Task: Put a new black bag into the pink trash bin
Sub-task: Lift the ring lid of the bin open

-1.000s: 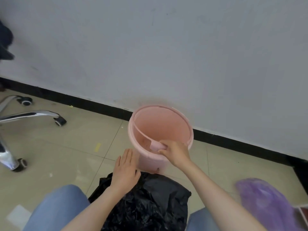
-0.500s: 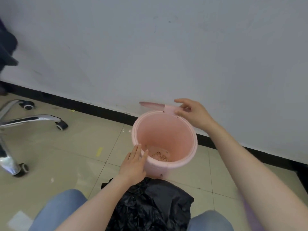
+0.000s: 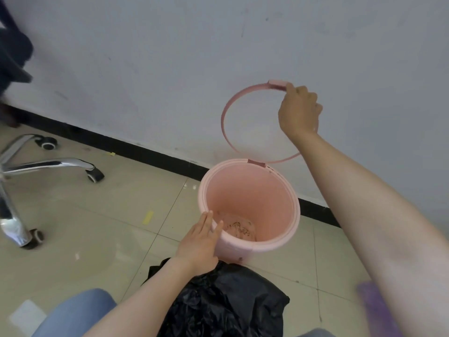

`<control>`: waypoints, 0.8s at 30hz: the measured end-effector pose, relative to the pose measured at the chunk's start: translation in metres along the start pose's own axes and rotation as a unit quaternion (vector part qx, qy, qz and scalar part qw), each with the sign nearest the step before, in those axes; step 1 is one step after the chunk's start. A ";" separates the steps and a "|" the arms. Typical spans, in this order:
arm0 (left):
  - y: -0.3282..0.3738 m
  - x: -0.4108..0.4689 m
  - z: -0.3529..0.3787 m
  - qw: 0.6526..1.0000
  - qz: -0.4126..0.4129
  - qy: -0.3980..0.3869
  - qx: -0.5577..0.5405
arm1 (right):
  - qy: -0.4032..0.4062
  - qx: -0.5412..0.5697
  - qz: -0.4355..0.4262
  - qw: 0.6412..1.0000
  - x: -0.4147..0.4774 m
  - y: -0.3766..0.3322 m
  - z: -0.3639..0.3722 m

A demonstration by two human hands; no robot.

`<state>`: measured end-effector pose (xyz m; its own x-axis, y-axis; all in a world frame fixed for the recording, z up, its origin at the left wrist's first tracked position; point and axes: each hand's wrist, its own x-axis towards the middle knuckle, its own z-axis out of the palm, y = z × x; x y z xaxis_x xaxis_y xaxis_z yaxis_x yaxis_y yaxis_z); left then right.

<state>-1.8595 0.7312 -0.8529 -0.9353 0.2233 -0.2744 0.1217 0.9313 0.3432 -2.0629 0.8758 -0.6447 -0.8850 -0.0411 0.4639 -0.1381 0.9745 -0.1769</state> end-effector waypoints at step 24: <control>0.008 -0.036 0.084 0.997 -0.046 0.044 -0.033 | -0.204 0.097 0.151 0.962 -0.294 0.083 0.064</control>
<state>-1.7973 0.7545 -0.9161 -0.9672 0.1099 -0.2289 0.0155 0.9253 0.3790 -1.8426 0.9545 -0.8511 -0.9932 0.1163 -0.0058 0.1076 0.8979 -0.4269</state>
